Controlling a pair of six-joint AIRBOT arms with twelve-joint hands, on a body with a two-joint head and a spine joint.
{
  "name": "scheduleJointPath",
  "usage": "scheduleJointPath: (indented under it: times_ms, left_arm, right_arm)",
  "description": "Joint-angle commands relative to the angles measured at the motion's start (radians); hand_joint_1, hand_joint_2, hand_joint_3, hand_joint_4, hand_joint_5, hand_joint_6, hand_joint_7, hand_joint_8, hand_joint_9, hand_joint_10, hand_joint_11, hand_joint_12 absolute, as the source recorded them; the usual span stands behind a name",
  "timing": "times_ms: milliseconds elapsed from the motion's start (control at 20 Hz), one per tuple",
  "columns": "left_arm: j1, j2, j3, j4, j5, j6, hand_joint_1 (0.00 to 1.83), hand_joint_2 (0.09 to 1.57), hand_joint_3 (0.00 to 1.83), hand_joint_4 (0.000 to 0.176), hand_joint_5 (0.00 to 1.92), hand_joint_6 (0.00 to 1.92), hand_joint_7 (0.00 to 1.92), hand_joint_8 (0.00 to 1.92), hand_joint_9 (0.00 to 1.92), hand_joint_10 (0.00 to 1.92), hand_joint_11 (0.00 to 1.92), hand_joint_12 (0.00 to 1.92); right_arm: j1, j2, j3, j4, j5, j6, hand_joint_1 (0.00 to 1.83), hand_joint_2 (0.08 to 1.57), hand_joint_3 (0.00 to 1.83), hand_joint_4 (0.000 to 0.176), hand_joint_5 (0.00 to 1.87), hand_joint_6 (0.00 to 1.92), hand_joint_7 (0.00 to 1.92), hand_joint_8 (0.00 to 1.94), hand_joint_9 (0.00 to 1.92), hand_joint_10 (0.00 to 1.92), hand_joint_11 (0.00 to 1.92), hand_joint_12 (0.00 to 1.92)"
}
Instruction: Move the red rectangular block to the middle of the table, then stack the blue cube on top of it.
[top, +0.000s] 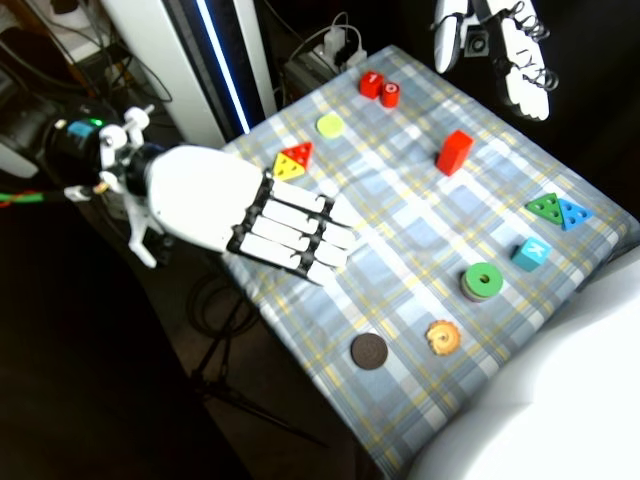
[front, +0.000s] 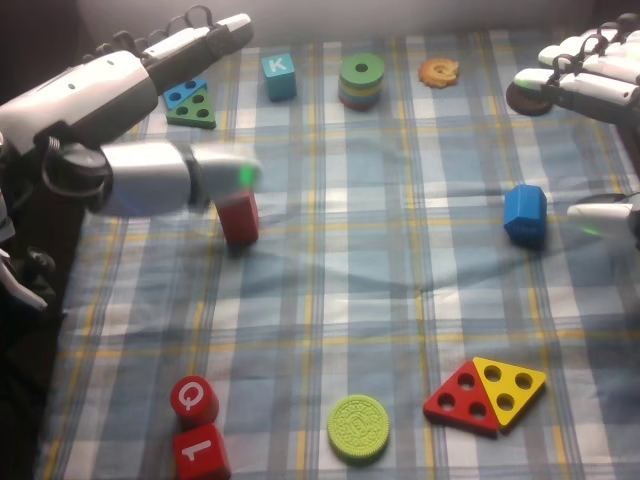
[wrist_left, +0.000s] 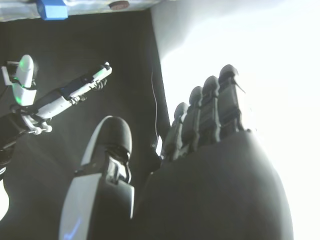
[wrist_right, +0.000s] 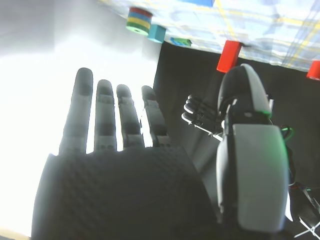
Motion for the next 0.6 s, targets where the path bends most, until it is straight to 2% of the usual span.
scheduleJointPath:
  times_ms: [0,50,100,150,200,250,300,350,400,450,500,550]
  left_arm:
    - [-0.006,0.002,0.0,0.009,-0.105,-0.006,0.68,1.08,0.01,0.043,0.0,0.0,0.0,0.0,0.0,0.0,0.0,0.0]
    - [-0.004,0.003,0.0,0.009,-0.1,-0.006,0.68,1.06,0.0,0.027,0.01,0.0,0.0,0.0,0.0,0.0,0.0,0.0]
    - [-0.001,0.003,0.0,0.012,-0.091,-0.006,0.7,1.04,0.0,0.029,0.02,0.01,0.0,0.0,0.0,0.0,0.0,0.0]
    - [0.001,0.003,0.0,0.013,-0.084,-0.006,0.73,1.02,0.0,0.038,0.01,0.0,0.0,0.0,0.0,0.0,0.0,0.0]
    - [0.002,0.003,0.001,0.013,-0.074,-0.006,0.76,1.0,0.0,0.048,0.0,0.0,0.0,0.0,0.0,0.0,0.0,0.0]
    - [0.002,0.003,0.004,0.013,-0.06,-0.006,0.82,0.98,0.0,0.038,0.01,0.0,0.0,0.0,0.0,0.0,0.0,0.0]
    - [0.002,0.003,0.008,0.013,-0.043,-0.006,0.86,0.97,0.0,0.0,0.05,0.01,0.05,0.0,0.0,0.0,0.0,0.0]
    - [0.002,0.002,0.015,0.006,-0.031,-0.006,0.9,0.97,0.0,0.0,0.09,0.02,0.1,0.02,0.02,0.01,0.0,0.0]
    - [0.002,-0.004,0.028,-0.015,-0.019,-0.006,0.91,0.97,0.0,0.0,0.12,0.01,0.14,0.01,0.04,0.01,0.0,0.0]
    - [0.002,-0.015,0.043,-0.029,-0.008,-0.006,0.93,0.97,0.0,0.0,0.15,0.01,0.16,0.02,0.06,0.02,0.03,0.01]
    - [0.002,-0.026,0.055,-0.039,0.003,-0.006,0.92,0.99,0.0,0.0,0.18,0.0,0.18,0.01,0.08,0.0,0.0,0.17]
    - [0.002,-0.041,0.072,-0.053,0.017,-0.006,0.94,0.98,0.0,0.0,0.19,0.0,0.19,0.0,0.09,0.0,0.0,0.25]
  right_arm:
    - [0.015,-0.002,-0.001,0.005,0.109,0.0,0.34,1.14,0.01,0.024,0.0,0.0,0.0,0.0,0.0,0.0,0.0,0.0]
    - [0.015,-0.002,-0.002,0.004,0.109,0.0,0.36,1.14,0.01,0.006,0.0,0.0,0.0,0.0,0.0,0.0,0.0,0.0]
    - [0.015,-0.002,-0.003,0.0,0.108,0.0,0.38,1.13,0.01,0.0,0.0,0.0,0.0,0.0,0.0,0.0,0.0,0.0]
    - [0.014,-0.003,-0.003,0.0,0.108,0.0,0.38,1.14,0.01,0.0,0.0,0.0,0.0,0.0,0.0,0.0,0.0,0.0]
    - [0.014,-0.003,-0.003,0.0,0.108,0.0,0.39,1.13,0.0,0.021,0.0,0.0,0.0,0.0,0.0,0.0,0.0,0.0]
    - [0.013,-0.003,-0.003,0.0,0.107,0.0,0.39,1.13,0.0,0.035,0.0,0.0,0.0,0.0,0.0,0.0,0.0,0.0]
    - [0.013,-0.003,-0.003,0.0,0.107,0.0,0.4,1.13,0.0,0.032,0.0,0.0,0.0,0.0,0.0,0.0,0.0,0.0]
    - [0.013,-0.003,-0.003,0.0,0.107,0.0,0.39,1.14,0.0,0.038,0.0,0.0,0.0,0.0,0.0,0.0,0.0,0.0]
    - [0.013,-0.003,-0.003,0.001,0.107,0.0,0.4,1.14,0.01,0.036,0.0,0.0,0.0,0.0,0.0,0.0,0.0,0.0]
    - [0.013,-0.004,-0.003,0.005,0.107,0.0,0.4,1.16,0.01,0.016,0.0,0.0,0.0,0.0,0.0,0.0,0.0,0.0]
    - [0.013,-0.006,-0.003,0.009,0.109,0.0,0.41,1.17,0.01,0.001,0.0,0.0,0.0,0.0,0.0,0.0,0.0,0.0]
    - [0.013,-0.01,-0.004,0.009,0.112,0.0,0.41,1.17,0.01,0.023,0.0,0.0,0.0,0.0,0.0,0.0,0.0,0.0]
